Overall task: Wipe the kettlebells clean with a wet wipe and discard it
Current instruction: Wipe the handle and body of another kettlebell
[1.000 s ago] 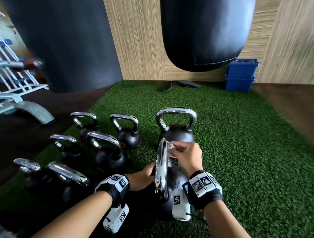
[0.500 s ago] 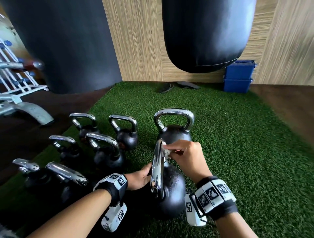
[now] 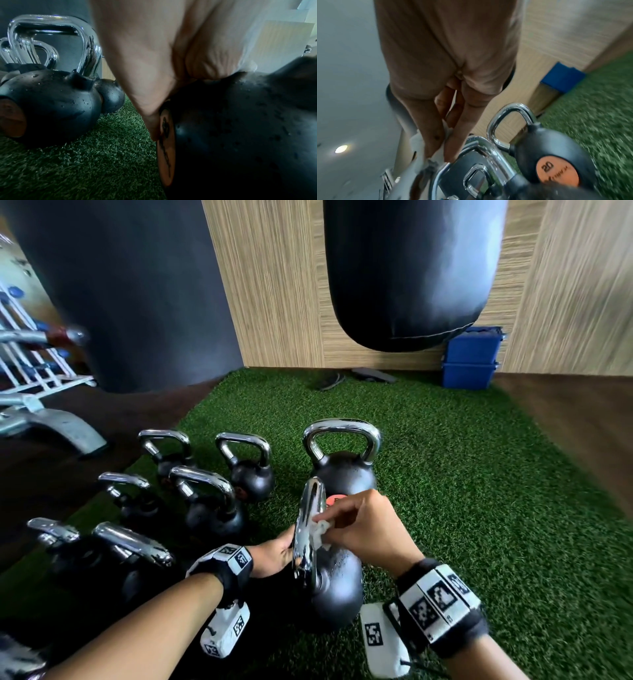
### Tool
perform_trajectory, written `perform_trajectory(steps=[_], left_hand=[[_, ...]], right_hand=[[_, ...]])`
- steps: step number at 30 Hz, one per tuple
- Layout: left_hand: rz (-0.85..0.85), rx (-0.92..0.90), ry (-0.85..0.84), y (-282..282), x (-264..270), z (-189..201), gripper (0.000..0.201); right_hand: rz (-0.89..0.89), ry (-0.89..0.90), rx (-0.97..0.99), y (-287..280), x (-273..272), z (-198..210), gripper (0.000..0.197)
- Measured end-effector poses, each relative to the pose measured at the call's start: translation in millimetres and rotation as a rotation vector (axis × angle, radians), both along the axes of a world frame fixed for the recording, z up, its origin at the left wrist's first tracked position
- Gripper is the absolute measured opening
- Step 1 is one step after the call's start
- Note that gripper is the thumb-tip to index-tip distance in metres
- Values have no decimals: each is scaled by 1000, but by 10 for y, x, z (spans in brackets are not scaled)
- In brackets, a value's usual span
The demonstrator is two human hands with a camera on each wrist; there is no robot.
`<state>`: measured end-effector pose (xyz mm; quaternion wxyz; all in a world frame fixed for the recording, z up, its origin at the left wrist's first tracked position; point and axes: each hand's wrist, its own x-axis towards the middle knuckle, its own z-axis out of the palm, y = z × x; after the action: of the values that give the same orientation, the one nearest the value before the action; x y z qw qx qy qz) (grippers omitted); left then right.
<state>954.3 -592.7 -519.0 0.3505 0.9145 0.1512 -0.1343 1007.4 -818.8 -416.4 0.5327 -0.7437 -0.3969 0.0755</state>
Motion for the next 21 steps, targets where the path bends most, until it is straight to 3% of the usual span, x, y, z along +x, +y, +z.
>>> perform_trajectory(steps=[4,7,12,18,21], left_hand=[[52,-10,61,55,30,-77,58],[53,-29,43,62,36,-104,58],[62,-68,-47,14,5,-113,68],[56,-105,-86,-29,-6,-79,63],[86,-82,-76,-22,-31,-91,58]], right_hand=[[59,287,67,-106,-160,-199,20],[65,338,95,-120,-210,-308,23],[50,192,-49,-133,-223,-446,24],[67,-38,-204,-65,-154,-585,19],[167,-129,-237,-12,-45,-547,23]])
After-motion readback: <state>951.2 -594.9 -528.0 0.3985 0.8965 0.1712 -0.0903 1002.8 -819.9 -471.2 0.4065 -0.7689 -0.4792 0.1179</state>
